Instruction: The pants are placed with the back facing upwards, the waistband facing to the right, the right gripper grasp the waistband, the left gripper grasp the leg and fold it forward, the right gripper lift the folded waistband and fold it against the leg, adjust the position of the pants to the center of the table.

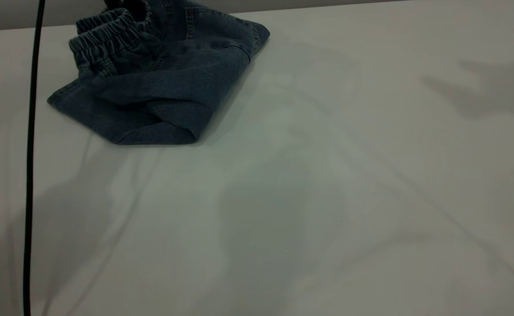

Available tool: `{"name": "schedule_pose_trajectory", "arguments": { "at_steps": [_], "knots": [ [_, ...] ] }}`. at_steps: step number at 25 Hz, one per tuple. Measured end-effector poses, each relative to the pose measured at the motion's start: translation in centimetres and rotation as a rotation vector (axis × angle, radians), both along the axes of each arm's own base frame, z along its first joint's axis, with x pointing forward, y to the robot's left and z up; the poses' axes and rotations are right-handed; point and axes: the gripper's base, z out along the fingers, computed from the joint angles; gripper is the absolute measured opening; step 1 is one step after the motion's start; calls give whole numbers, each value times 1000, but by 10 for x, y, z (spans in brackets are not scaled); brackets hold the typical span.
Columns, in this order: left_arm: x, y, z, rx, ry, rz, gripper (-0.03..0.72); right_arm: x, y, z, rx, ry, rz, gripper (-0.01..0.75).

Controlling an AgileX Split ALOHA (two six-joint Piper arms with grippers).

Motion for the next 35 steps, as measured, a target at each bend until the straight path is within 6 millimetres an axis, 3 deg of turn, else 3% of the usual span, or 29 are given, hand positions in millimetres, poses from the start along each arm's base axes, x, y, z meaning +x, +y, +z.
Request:
{"name": "schedule_pose_trajectory", "arguments": {
  "at_steps": [5, 7, 11, 18, 21, 25, 32, 35],
  "knots": [
    [0, 1, 0, 13, 3, -16, 369, 0, 0, 0, 0, 0, 0, 584],
    [1, 2, 2, 37, 1, -29, 419, 0, 0, 0, -1, 0, 0, 584],
    [3, -7, 14, 15, -40, -41, 448, 0, 0, 0, -1, 0, 0, 584],
    [-5, -53, 40, -43, -99, -169, 450, 0, 0, 0, -1, 0, 0, 584],
    [-10, -67, 29, -121, -41, -212, 450, 0, 0, 0, -1, 0, 0, 584],
    [-14, -70, 13, -193, 39, -216, 451, 0, 0, 0, -1, 1, 1, 584],
    [-12, -46, -27, -157, 141, -168, 452, -1, 0, 0, -1, 5, 7, 584],
    [-12, -47, -45, -148, 182, -193, 452, -1, 1, 0, 0, 6, 8, 584]
  ]
}}
